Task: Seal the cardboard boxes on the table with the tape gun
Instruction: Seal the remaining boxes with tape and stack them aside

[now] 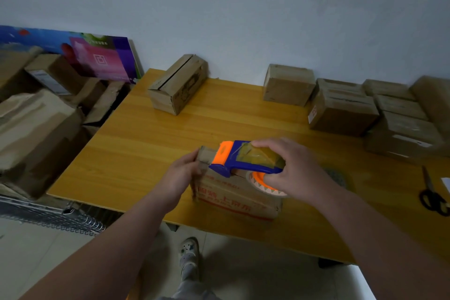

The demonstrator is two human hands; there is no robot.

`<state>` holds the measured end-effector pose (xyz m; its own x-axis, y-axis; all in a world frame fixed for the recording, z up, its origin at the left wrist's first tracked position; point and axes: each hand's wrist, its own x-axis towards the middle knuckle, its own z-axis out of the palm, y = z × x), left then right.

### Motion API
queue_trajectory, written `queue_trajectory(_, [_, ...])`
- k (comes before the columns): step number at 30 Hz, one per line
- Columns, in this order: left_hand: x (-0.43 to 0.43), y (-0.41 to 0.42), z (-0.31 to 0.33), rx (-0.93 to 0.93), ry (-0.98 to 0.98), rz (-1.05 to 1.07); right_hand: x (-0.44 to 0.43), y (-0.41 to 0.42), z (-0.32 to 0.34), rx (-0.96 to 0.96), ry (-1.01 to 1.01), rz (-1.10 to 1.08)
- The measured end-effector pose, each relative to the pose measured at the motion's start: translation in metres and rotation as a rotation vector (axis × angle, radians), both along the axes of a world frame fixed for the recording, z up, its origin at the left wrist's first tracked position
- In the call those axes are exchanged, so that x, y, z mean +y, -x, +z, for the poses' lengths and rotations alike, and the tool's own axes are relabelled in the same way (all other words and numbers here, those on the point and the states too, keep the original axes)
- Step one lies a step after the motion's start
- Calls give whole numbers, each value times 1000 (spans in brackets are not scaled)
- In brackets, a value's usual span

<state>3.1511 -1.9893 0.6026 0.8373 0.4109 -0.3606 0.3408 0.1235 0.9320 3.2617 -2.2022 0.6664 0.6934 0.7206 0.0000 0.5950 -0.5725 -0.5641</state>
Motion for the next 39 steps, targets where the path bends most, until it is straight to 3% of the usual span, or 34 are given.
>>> queue_trajectory(6, [12, 3, -8, 66, -98, -294, 0, 2, 1, 16, -10, 6])
queue_trajectory(9, [20, -6, -12, 17, -640, -435, 0, 1, 0, 16, -15, 4])
queue_trajectory(11, [20, -13, -11, -73, -806, -524, -1, 1, 0, 9, -16, 3])
queue_trajectory(14, [19, -20, -8, -210, -836, -582, 0, 2, 0, 8, -11, 2])
queue_trajectory(17, [23, -22, -12, -215, -856, -577, 0, 2, 2, 8, -15, 18])
queue_trajectory(23, [25, -23, -14, -100, -915, -602, -12, -1, 8, 63, -10, 53])
queue_trajectory(30, [21, -21, -1, 48, -1002, -639, -97, -17, 14, 11, 159, -6])
queue_trajectory(34, [16, -18, 2, 168, -1213, -703, -98, -18, 7, -39, 139, 1])
queue_trajectory(39, [-1, -9, 6, 321, -1370, -629, -103, -13, 5, -48, 121, -9])
